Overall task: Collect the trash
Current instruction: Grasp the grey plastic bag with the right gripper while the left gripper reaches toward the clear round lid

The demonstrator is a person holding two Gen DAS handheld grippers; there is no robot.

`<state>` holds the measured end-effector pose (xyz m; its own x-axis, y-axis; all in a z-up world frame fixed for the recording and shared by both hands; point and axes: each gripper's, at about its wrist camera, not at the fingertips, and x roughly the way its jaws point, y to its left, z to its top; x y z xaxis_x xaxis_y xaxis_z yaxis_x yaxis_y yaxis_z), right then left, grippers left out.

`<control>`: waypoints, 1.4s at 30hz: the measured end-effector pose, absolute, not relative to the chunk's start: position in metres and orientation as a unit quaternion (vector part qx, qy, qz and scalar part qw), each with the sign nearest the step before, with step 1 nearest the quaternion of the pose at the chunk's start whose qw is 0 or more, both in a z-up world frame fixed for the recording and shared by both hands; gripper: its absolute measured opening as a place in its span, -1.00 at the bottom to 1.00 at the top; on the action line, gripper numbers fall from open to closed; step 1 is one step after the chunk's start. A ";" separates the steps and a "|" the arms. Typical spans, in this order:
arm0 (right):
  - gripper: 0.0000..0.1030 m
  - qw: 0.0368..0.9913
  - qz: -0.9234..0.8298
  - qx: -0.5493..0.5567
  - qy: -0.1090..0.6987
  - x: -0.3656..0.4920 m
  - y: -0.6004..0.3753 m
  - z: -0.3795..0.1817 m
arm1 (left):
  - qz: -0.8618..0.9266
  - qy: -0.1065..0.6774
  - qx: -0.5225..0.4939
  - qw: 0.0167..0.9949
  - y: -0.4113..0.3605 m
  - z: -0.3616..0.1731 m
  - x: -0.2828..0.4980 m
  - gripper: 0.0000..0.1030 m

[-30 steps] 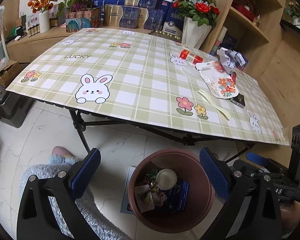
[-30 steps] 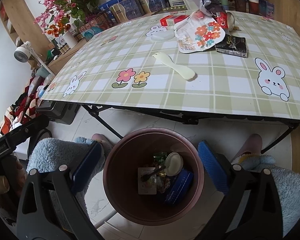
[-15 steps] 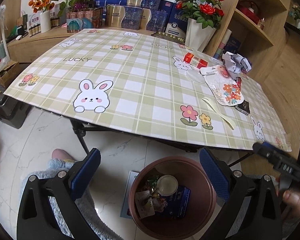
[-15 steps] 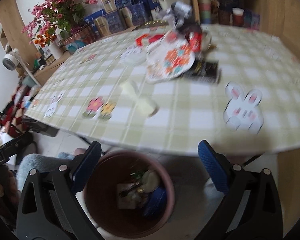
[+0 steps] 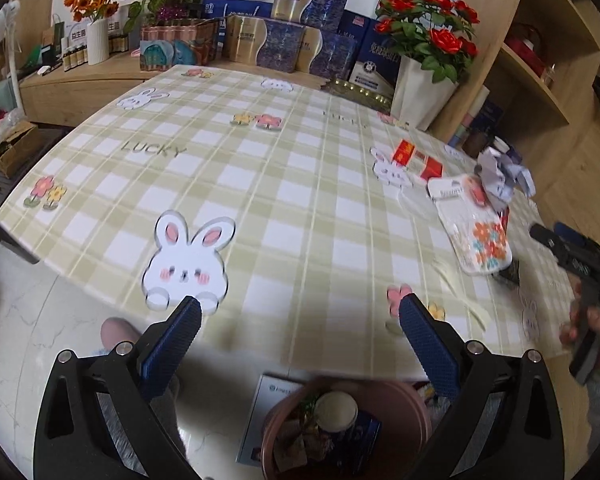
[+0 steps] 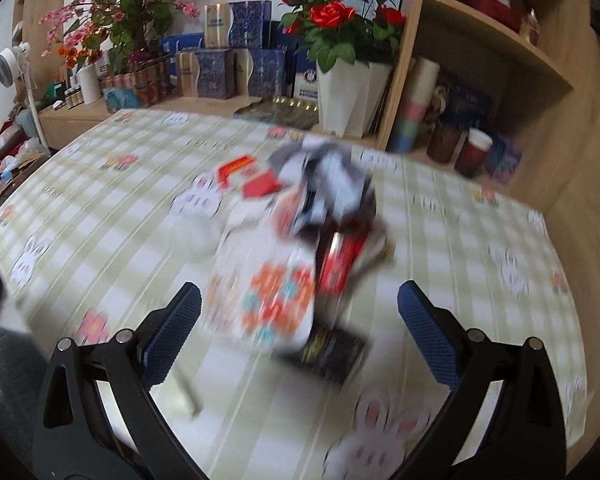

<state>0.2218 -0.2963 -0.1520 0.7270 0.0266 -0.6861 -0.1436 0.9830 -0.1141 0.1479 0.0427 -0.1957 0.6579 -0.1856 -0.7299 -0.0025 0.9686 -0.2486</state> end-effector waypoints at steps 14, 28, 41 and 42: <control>0.68 0.912 0.039 -0.089 0.399 0.343 -0.304 -0.178 | -0.146 0.416 -0.027 0.897 -0.012 -0.191 0.228 0.88; -0.05 0.972 0.027 -0.034 0.230 0.293 -0.340 -0.092 | -0.246 0.468 0.044 0.848 -0.103 -0.226 0.315 0.88; -0.05 0.970 0.034 0.001 0.239 0.261 -0.362 -0.095 | -0.235 0.488 0.140 0.829 -0.139 -0.254 0.357 0.54; -0.05 0.970 0.035 0.005 0.240 0.258 -0.363 -0.096 | -0.235 0.485 0.138 0.831 -0.139 -0.252 0.356 0.30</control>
<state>0.2581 -0.3634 -0.0958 0.8824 0.0702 -0.4653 -0.0654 0.9975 0.0264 0.3564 -0.1393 -0.2524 0.4189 -0.2563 -0.8711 0.5238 0.8518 0.0013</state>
